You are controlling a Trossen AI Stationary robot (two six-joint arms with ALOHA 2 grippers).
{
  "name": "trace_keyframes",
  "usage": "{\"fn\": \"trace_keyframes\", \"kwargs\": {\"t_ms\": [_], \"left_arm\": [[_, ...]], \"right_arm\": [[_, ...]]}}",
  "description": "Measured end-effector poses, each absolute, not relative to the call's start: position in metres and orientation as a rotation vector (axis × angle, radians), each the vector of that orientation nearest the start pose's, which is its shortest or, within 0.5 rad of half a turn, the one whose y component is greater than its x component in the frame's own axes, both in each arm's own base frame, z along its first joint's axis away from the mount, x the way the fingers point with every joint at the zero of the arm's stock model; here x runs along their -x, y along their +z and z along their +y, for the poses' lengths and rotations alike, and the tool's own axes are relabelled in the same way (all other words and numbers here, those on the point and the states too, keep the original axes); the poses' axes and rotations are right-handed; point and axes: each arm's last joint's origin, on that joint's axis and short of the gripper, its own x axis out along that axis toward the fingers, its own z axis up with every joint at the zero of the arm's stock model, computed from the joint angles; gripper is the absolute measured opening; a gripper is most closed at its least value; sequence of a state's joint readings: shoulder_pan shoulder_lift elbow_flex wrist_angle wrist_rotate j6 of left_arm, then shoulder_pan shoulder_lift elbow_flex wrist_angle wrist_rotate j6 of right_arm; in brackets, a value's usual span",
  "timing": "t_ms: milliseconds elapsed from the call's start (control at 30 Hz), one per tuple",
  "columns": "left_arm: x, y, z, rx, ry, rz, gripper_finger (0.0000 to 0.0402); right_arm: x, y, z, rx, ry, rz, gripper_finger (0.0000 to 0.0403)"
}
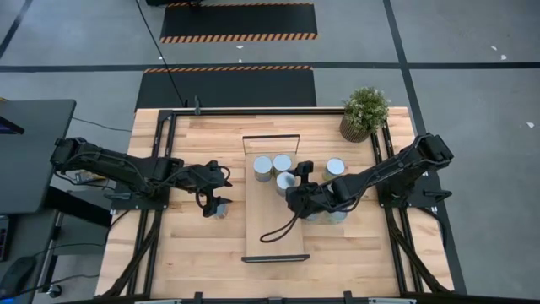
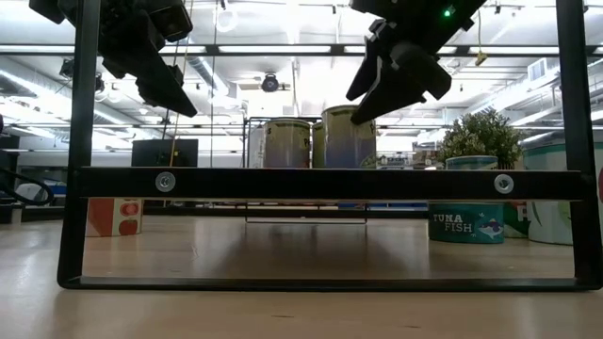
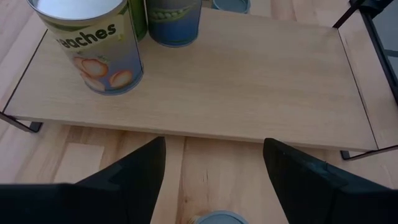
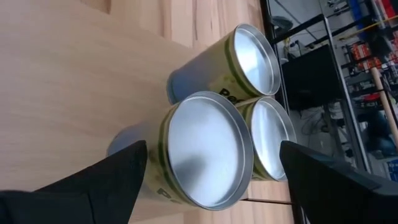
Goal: Pick and place cans onto a shelf
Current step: Put the canned peas on the shelf, then put the canned carrots on the shelf
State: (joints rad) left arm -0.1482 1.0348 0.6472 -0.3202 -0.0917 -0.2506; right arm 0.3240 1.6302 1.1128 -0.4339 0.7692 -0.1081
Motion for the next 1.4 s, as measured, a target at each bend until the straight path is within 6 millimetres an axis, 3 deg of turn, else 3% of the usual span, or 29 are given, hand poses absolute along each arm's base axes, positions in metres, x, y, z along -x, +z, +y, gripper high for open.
{"fn": "trace_keyframes", "kwargs": {"t_ms": [167,300,567,867,1067,1200,1400], "left_arm": [[-0.206,0.231,-0.028,0.155,0.034,0.705,0.0275],[-0.206,0.231,-0.028,0.156,0.034,0.705,0.0275],[-0.206,0.231,-0.028,0.155,0.034,0.704,0.0275],[-0.206,0.231,-0.028,0.155,0.034,0.703,0.0275],[-0.207,0.231,-0.028,0.156,0.033,0.697,0.0275],[-0.207,0.231,-0.028,0.156,0.033,0.697,0.0275],[-0.207,0.231,-0.028,0.156,0.033,0.697,0.0275]], "right_arm": [[-0.316,0.239,0.093,0.606,-0.348,0.850,0.0375],[-0.301,0.249,0.090,0.576,-0.359,0.906,0.0375],[-0.262,0.256,0.053,0.348,-0.462,0.955,0.0375],[-0.221,0.235,-0.006,-0.012,-0.582,1.025,0.0376],[-0.211,0.229,-0.040,-0.188,-0.621,1.077,0.0384],[-0.206,0.228,-0.052,-0.272,-0.621,1.107,0.0392],[-0.201,0.226,-0.055,-0.349,-0.628,1.149,0.0393]]}}
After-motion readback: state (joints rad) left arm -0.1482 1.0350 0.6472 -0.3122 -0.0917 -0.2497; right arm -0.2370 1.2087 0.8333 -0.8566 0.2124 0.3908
